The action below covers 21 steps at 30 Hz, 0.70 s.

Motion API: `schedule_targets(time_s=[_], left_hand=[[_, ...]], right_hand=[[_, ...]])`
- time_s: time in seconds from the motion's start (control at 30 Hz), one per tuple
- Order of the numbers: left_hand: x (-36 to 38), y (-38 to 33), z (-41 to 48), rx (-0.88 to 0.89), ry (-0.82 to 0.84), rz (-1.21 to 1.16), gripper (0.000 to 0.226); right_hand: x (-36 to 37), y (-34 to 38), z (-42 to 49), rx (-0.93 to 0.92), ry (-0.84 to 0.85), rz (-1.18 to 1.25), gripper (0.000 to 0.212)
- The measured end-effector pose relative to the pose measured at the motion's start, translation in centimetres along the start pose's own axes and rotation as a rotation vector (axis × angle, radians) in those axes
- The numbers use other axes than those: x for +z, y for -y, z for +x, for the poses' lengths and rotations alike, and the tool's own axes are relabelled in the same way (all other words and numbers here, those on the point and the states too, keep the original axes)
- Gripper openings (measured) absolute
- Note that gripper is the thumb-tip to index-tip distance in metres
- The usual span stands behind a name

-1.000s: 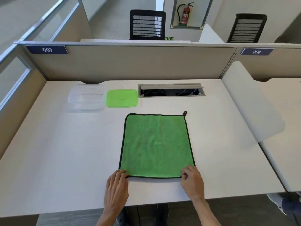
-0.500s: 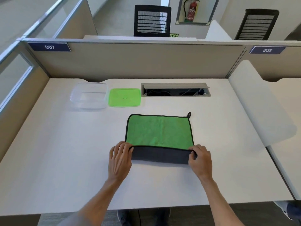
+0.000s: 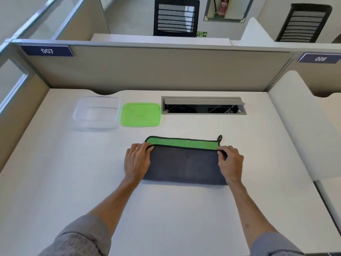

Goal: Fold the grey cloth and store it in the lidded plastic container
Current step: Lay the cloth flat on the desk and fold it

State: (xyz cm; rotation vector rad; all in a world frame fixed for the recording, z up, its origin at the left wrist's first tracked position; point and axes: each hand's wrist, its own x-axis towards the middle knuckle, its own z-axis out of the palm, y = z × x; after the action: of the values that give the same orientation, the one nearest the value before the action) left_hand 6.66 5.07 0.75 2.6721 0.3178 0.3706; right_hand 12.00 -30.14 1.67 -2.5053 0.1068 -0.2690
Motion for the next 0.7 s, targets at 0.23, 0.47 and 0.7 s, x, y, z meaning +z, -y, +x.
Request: schedule_targets(time_s=[0.23,0.47,0.7], left_hand=[[1.4,0.6,4.3,-0.150,0.067,-0.078,0.019],[3.2,1.2,7.4,-0.231,0.184,-0.061,0.018],[4.7,1.7,8.0,-0.261,0.214,-0.077,0.021]], right_hand=[[2.4,0.3,4.6,0.056,0.060,-0.008,0.015],[4.4,-0.1,7.0,0.123,0.117,-0.044,0.023],[5.5,-0.8,7.3,0.185,0.107,-0.056,0.024]])
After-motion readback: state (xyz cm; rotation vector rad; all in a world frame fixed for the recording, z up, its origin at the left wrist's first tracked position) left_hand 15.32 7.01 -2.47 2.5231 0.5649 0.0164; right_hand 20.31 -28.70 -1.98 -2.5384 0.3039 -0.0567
